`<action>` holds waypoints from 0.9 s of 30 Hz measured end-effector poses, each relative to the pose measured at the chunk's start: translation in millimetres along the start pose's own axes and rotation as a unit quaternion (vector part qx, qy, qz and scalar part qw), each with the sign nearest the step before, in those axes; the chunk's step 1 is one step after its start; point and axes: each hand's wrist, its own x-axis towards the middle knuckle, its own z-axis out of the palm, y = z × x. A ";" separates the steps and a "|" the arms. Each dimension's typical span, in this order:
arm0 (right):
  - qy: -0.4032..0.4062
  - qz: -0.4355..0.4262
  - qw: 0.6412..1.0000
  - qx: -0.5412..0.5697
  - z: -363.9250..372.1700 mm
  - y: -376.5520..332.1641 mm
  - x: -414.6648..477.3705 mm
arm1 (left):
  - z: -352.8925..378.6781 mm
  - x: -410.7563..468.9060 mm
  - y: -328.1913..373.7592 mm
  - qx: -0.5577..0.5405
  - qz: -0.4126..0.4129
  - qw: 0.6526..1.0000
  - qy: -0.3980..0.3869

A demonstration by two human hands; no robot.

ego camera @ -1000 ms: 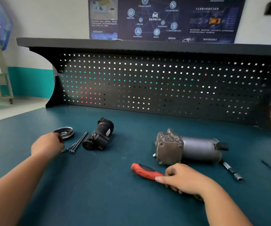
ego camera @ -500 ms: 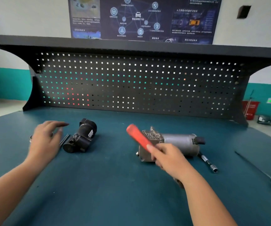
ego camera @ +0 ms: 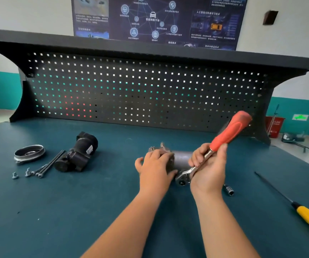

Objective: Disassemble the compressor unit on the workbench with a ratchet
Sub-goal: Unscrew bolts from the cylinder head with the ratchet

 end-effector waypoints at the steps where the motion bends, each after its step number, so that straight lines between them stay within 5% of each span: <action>1: 0.002 0.014 1.000 0.022 -0.2 -0.8 -0.3 | 1.3 1.9 -2.5 0.013 0.005 1.000 0.013; 11: 0.028 0.026 0.999 0.025 2.4 -8.9 -2.5 | -2.6 14.7 -15.2 -0.062 0.070 0.995 -0.017; 16: 0.058 0.034 0.998 -0.018 2.7 -14.5 -0.3 | -8.2 2.0 -9.7 0.002 0.083 0.996 -0.033; 22: 0.092 0.031 0.995 -0.039 0.4 -34.7 3.1 | -20.9 -12.8 5.0 0.054 0.071 0.996 0.001; 27: 0.073 0.117 0.989 -0.053 -3.9 -41.0 8.0 | -37.2 -29.8 -2.3 0.024 0.142 0.987 0.072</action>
